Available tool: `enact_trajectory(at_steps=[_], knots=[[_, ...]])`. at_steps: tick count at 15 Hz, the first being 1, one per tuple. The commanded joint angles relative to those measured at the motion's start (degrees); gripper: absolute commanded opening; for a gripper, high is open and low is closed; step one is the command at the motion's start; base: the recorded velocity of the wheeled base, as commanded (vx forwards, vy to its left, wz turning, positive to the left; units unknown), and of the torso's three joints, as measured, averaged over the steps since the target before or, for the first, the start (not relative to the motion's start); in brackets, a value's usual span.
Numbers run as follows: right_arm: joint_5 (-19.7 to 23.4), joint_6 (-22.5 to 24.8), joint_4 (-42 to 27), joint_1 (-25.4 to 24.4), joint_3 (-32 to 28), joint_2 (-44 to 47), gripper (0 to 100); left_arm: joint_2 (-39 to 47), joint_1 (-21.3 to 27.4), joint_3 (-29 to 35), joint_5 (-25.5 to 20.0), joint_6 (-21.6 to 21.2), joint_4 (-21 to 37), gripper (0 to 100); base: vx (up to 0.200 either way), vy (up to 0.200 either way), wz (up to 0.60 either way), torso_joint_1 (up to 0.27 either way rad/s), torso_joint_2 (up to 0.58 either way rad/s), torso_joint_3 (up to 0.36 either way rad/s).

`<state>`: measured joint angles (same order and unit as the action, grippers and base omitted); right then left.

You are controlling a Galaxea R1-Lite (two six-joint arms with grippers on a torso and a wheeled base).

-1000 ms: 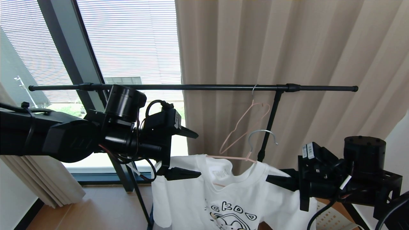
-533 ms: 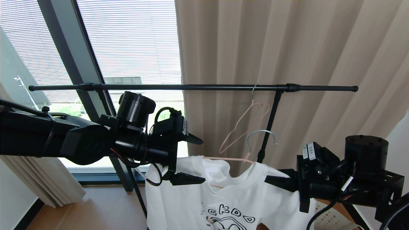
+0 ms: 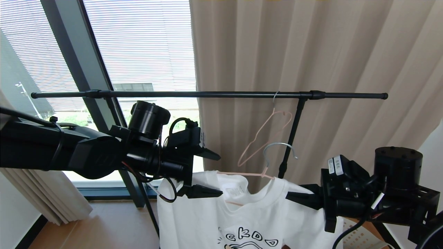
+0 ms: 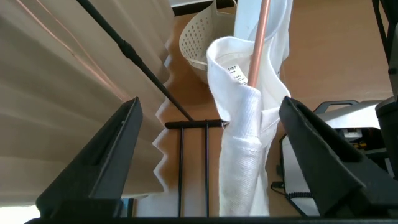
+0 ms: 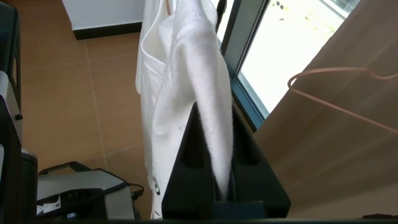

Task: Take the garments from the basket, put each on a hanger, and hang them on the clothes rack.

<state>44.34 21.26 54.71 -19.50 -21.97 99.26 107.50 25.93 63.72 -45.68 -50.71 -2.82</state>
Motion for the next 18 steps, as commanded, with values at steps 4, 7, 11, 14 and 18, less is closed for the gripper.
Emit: enact_trajectory(at_steps=[4, 7, 11, 14, 18], knots=[[0.0, 0.0, 0.0, 0.0, -0.2, 0.2, 0, -0.1, 0.0, -0.3, -0.2, -0.3, -0.1, 0, 0.000, 0.000, 0.00, 0.000, 0.00, 0.000], [0.0, 0.0, 0.0, 0.0, -0.4, 0.7, 0, -0.2, 0.0, -0.4, -0.2, -0.4, -0.1, 0, 0.000, 0.000, 0.00, 0.000, 0.00, 0.000], [0.0, -0.3, 0.0, 0.2, -0.7, 0.6, 0, -0.2, -0.1, -0.4, -0.3, -0.4, -0.1, 0, 0.000, 0.000, 0.00, 0.000, 0.00, 0.000], [0.0, -0.3, 0.0, 0.5, -0.7, 0.6, 100, -0.3, -0.4, -0.4, -0.3, -0.4, -0.2, 0, 0.000, 0.000, 0.00, 0.000, 0.00, 0.000], [-0.1, -0.3, 0.0, 1.0, -0.8, 0.5, 100, -0.6, -0.7, -0.4, -0.3, -0.3, -0.4, 0, 0.000, 0.000, 0.00, 0.000, 0.00, 0.000]])
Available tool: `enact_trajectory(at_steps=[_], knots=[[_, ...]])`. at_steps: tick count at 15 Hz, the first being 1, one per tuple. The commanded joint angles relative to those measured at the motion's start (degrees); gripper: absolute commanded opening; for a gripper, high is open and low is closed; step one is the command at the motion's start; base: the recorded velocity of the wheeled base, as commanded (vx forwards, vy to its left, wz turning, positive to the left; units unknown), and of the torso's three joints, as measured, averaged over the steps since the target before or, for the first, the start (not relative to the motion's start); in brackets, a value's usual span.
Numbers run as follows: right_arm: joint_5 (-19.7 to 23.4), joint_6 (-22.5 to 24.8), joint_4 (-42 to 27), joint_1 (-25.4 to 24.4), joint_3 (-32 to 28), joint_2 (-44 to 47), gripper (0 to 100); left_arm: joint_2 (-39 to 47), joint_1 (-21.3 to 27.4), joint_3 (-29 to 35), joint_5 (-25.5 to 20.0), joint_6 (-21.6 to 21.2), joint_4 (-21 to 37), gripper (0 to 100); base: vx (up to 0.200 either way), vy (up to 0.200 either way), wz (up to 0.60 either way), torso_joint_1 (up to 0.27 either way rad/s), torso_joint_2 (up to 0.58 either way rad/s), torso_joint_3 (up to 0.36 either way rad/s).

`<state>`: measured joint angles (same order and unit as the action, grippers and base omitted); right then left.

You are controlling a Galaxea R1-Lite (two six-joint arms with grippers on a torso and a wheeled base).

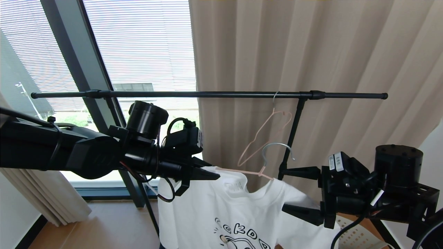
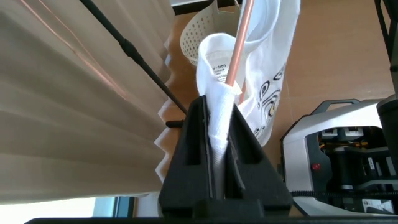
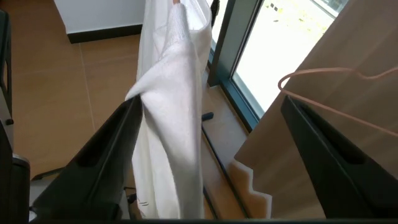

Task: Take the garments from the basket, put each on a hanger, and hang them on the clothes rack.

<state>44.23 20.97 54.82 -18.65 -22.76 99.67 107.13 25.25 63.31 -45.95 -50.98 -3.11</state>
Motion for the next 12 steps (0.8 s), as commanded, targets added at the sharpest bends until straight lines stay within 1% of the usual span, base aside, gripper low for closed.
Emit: enact_trajectory(at_steps=[1, 5, 6, 8, 10, 12], knots=[[0.1, 0.0, -0.1, 1.1, -0.1, 0.0, 100, -0.5, -0.5, 0.2, 0.0, 0.1, -0.1, 0, 0.000, 0.000, 0.00, 0.000, 0.00, 0.000], [0.2, 0.0, 0.9, 3.0, -0.4, -0.4, 100, -1.3, -1.9, 0.1, 0.0, 0.2, -0.1, 0, 0.000, 0.000, 0.00, 0.000, 0.00, 0.000], [0.2, 0.0, 2.1, 3.1, -0.1, -0.3, 100, -1.8, -2.7, 0.1, 0.0, 0.2, -0.1, 0, 0.000, 0.000, 0.00, 0.000, 0.00, 0.000], [0.1, 0.0, 2.3, 3.1, 0.0, -0.1, 100, -2.4, -4.1, -0.1, 0.0, 0.2, -0.1, 0, 0.000, 0.000, 0.00, 0.000, 0.00, 0.000], [0.2, 0.1, 2.4, 4.8, -0.2, -0.1, 100, -3.9, -6.0, -0.5, 0.0, 0.3, -0.1, 0, 0.000, 0.000, 0.00, 0.000, 0.00, 0.000], [0.2, 0.1, 2.4, 5.4, -0.2, -0.2, 100, -5.2, -7.2, -0.6, 0.0, 0.7, -0.1, 0, 0.000, 0.000, 0.00, 0.000, 0.00, 0.000]])
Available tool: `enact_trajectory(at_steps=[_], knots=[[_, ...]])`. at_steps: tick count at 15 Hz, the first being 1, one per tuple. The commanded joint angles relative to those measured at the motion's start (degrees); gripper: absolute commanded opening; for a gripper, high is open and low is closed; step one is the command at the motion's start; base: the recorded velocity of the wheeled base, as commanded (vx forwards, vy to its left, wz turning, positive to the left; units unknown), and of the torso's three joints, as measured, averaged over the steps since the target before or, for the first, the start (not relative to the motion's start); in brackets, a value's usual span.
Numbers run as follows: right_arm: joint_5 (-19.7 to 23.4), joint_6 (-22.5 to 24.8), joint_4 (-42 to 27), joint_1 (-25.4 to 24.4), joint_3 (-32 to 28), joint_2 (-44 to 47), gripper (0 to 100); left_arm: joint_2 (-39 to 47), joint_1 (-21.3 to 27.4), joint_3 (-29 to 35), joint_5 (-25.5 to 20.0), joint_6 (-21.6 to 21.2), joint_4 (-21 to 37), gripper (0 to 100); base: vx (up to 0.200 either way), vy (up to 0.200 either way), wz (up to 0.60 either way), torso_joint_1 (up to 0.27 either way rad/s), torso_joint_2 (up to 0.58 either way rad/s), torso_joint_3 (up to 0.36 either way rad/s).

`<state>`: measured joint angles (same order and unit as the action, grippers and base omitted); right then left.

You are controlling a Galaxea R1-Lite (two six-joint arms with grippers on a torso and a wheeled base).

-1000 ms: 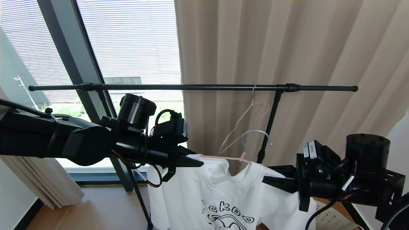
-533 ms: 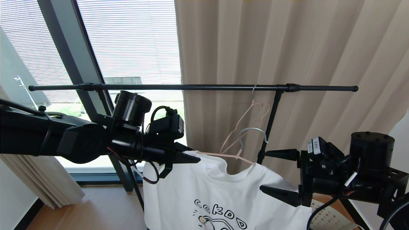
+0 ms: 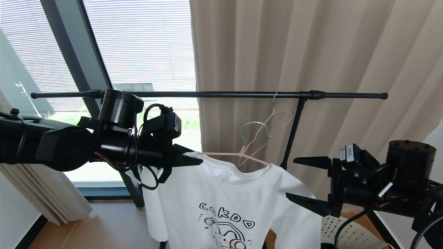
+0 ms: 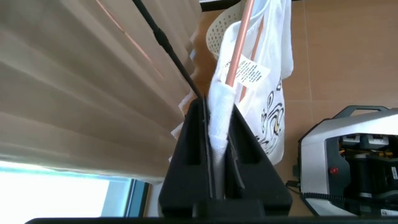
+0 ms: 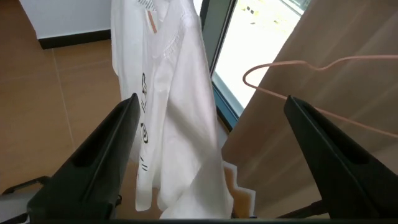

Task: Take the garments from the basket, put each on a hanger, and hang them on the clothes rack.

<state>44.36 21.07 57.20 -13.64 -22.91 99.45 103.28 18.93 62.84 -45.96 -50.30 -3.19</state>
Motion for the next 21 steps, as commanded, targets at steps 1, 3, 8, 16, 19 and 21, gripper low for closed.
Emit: enact_trajectory(at_steps=[1, 3, 8, 16, 19, 21], knots=[[0.0, 0.0, 0.0, 0.5, 0.1, 0.0, 100, -1.9, -1.4, -0.3, 0.0, 0.1, -0.1, 0, 0.000, 0.000, 0.00, 0.000, 0.00, 0.000], [-0.1, 0.2, 0.0, 1.2, 0.1, 0.1, 100, -2.6, -2.3, -0.5, -0.1, 0.3, -0.1, 0, 0.000, 0.000, 0.00, 0.000, 0.00, 0.000], [0.0, 0.2, 0.0, 4.3, -0.2, 0.7, 100, -5.2, -5.6, -2.0, -0.1, 0.7, 0.0, 0, 0.000, 0.000, 0.00, 0.000, 0.00, 0.000], [-0.6, 0.3, 0.0, 4.7, -1.3, 7.0, 100, -7.9, -7.4, -2.9, -0.1, 2.3, -0.1, 0, 0.000, 0.000, 0.00, 0.000, 0.00, 0.000], [-0.7, 0.3, 0.0, 4.6, -2.3, 10.3, 100, -8.5, -7.4, -3.3, -0.1, 2.3, -0.1, 0, 0.000, 0.000, 0.00, 0.000, 0.00, 0.000], [-0.7, 0.3, 0.1, 4.6, -2.5, 11.6, 100, -9.1, -7.4, -3.4, -0.1, 2.3, -0.1, 0, 0.000, 0.000, 0.00, 0.000, 0.00, 0.000]])
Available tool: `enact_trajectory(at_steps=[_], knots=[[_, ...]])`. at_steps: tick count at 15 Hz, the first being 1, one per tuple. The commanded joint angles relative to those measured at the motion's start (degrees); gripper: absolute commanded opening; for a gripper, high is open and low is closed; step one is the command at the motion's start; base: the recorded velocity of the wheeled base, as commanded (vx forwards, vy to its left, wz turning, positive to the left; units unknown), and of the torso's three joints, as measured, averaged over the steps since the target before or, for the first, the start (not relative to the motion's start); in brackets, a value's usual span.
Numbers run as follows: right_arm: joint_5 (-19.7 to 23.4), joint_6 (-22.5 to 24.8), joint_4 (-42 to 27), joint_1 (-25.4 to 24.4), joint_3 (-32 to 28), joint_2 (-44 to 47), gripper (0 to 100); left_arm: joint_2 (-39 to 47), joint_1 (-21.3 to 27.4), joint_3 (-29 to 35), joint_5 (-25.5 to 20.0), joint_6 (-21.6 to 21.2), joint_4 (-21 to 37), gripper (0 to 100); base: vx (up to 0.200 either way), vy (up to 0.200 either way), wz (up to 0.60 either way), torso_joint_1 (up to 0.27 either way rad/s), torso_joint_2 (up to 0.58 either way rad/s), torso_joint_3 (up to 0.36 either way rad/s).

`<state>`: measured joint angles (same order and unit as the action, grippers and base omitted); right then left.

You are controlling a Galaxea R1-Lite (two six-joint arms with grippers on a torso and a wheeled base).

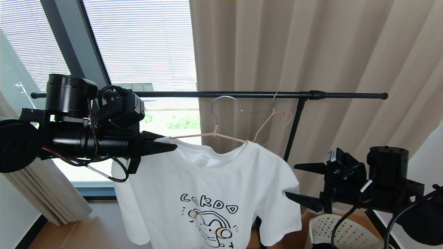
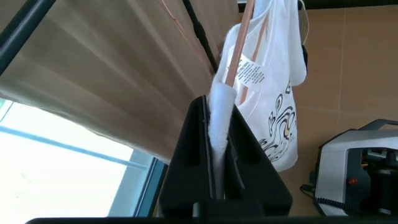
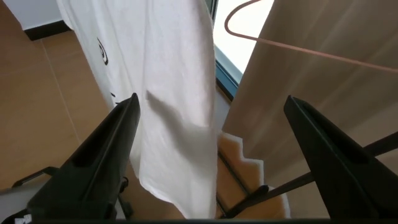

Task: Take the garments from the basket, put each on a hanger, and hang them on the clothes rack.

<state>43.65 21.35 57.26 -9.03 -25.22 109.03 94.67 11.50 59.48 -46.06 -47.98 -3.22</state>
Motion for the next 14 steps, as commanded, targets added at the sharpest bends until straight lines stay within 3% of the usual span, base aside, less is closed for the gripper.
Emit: enact_trajectory(at_steps=[1, 4, 5, 14], knots=[[0.0, 0.0, 0.5, 0.0, -0.4, 2.9, 100, -0.5, 0.0, -0.2, 0.0, 0.0, 0.0, 0, 0.000, 0.000, 0.00, 0.000, 0.00, 0.000], [-0.1, 0.1, 2.3, 0.0, -0.4, 5.3, 100, -0.5, 0.0, -0.5, 0.0, 0.0, 0.0, 0, 0.000, 0.000, 0.00, 0.000, 0.00, 0.000], [-0.3, 0.1, 2.8, 0.0, -0.4, 5.8, 0, -0.5, 0.0, -0.5, 0.0, 0.0, 0.0, 0, 0.000, 0.000, 0.00, 0.000, 0.00, 0.000], [-0.8, -0.2, 3.6, 4.1, -2.1, 5.0, 0, -1.1, -1.9, -1.2, -1.9, 0.0, 0.0, 0, 0.000, 0.000, 0.00, 0.000, 0.00, 0.000]])
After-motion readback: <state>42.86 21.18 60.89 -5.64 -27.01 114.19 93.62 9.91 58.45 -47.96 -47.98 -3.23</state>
